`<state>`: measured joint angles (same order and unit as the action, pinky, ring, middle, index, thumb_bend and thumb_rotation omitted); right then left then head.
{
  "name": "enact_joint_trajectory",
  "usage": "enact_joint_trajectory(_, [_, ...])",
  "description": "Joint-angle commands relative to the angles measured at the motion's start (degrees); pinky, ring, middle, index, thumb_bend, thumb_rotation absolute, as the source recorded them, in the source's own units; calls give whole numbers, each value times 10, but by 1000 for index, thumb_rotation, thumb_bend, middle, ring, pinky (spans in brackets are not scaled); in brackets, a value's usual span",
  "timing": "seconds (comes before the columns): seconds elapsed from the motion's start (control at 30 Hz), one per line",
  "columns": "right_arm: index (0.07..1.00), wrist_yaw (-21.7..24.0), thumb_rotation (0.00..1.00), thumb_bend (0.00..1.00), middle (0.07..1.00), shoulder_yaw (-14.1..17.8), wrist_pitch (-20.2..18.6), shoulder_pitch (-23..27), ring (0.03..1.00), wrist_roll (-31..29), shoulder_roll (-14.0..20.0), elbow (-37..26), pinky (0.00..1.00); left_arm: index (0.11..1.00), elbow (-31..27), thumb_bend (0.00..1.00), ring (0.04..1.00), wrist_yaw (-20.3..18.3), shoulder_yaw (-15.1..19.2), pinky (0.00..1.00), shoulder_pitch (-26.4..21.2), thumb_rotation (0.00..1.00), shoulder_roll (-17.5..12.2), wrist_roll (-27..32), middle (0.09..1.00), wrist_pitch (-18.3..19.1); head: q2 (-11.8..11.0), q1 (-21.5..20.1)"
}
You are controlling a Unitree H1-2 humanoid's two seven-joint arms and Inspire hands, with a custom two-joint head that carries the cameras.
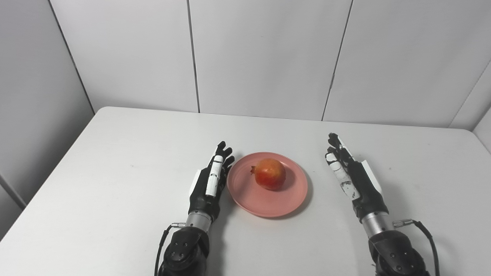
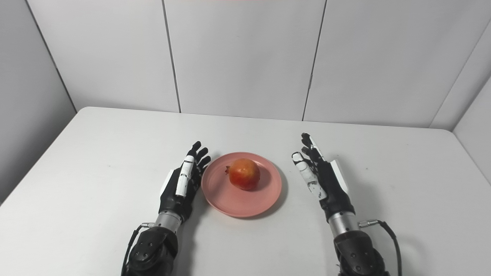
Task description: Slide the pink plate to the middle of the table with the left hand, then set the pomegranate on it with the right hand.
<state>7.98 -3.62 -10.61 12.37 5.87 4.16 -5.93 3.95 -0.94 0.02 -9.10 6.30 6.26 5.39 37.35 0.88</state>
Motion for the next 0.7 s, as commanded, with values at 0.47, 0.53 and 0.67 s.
enact_joint_trajectory(0.47, [1000, 9, 1000, 299, 1000, 30, -76, -19, 1000, -151, -34, -50, 1000, 1000, -90, 417, 1000, -14, -34, 1000, 48, 1000, -19, -10, 1000, 23, -11, 3])
enact_joint_trajectory(0.53, [1000, 8, 1000, 298, 1000, 29, -71, -22, 1000, -152, -35, -49, 1000, 1000, -89, 412, 1000, -15, -36, 1000, 47, 1000, -22, -10, 1000, 23, -13, 1])
enact_joint_trajectory(0.67, [1000, 7, 1000, 308, 1000, 30, -68, -27, 1000, -158, -39, -49, 1000, 1000, -79, 408, 1000, -21, -35, 1000, 44, 1000, -27, -5, 1000, 16, -14, 1])
